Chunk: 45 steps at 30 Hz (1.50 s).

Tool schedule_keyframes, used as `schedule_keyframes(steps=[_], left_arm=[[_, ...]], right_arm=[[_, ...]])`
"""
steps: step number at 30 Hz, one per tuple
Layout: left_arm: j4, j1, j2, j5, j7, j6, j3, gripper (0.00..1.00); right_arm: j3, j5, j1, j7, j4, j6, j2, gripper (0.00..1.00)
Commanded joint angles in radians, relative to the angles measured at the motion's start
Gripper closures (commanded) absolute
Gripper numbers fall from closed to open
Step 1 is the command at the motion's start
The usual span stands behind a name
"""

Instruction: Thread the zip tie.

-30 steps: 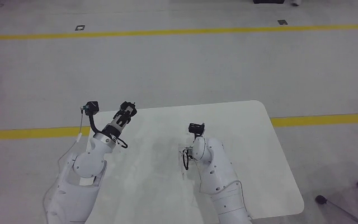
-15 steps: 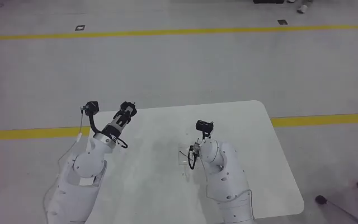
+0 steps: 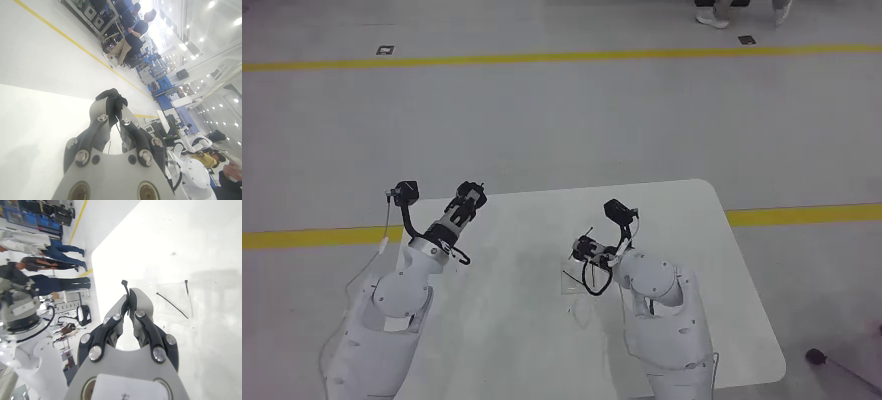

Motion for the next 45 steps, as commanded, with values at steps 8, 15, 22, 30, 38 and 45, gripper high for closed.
schedule_keyframes(steps=[8,15,22,30,38,45], left_arm=[[0.0,0.0,0.0,0.0,0.0,0.0,0.0,1.0],[0.0,0.0,0.0,0.0,0.0,0.0,0.0,1.0],[0.0,0.0,0.0,0.0,0.0,0.0,0.0,1.0],[0.0,0.0,0.0,0.0,0.0,0.0,0.0,1.0],[0.0,0.0,0.0,0.0,0.0,0.0,0.0,1.0],[0.0,0.0,0.0,0.0,0.0,0.0,0.0,1.0]], right_arm=[[-0.001,-0.01,0.0,0.001,0.001,0.003,0.0,1.0],[0.035,0.137,-0.02,-0.089,-0.003,-0.068,0.007,1.0],[0.128,0.463,-0.017,-0.101,0.038,-0.236,0.025,1.0],[0.17,0.726,0.015,-0.031,0.101,-0.318,0.051,1.0],[0.174,0.837,0.025,0.005,0.123,-0.349,0.06,1.0],[0.174,0.837,0.025,0.005,0.123,-0.349,0.06,1.0]])
